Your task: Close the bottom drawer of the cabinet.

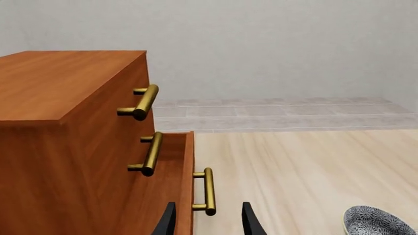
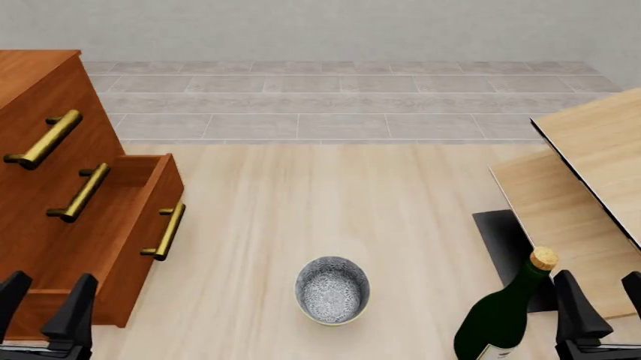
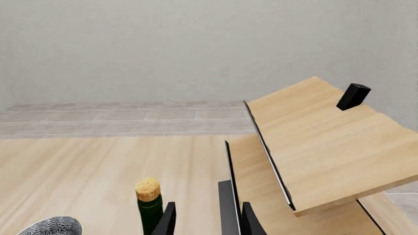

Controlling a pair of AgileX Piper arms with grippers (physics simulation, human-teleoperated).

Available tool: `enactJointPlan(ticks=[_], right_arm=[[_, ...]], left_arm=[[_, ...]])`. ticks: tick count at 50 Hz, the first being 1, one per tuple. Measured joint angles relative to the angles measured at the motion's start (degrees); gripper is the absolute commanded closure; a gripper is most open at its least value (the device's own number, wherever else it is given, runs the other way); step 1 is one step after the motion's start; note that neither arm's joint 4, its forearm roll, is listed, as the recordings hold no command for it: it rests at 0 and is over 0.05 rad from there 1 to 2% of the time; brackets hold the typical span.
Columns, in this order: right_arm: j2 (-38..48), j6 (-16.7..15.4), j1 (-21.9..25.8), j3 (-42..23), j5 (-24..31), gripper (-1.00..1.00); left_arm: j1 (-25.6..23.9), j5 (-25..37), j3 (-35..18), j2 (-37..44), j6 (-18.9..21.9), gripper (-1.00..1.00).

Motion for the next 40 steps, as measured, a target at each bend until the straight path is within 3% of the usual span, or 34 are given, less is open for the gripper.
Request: enactJointPlan(ticks=[10, 21, 40], right_arm=[[0.00, 0.11, -0.03, 0.09, -0.06, -1.00], [0.18, 0.33, -0.16, 0.15, -0.20, -1.00], [0.49, 0.75, -0.40, 0.20, -0.23, -1.00]], left_arm=[[-3.09, -4.36, 0.14, 3.42, 1.67, -1.00], [-6.60, -15.36, 0.18, 13.80, 1.62, -1.00], [-15.43, -36.03, -0.81, 40.11, 0.28, -1.00]])
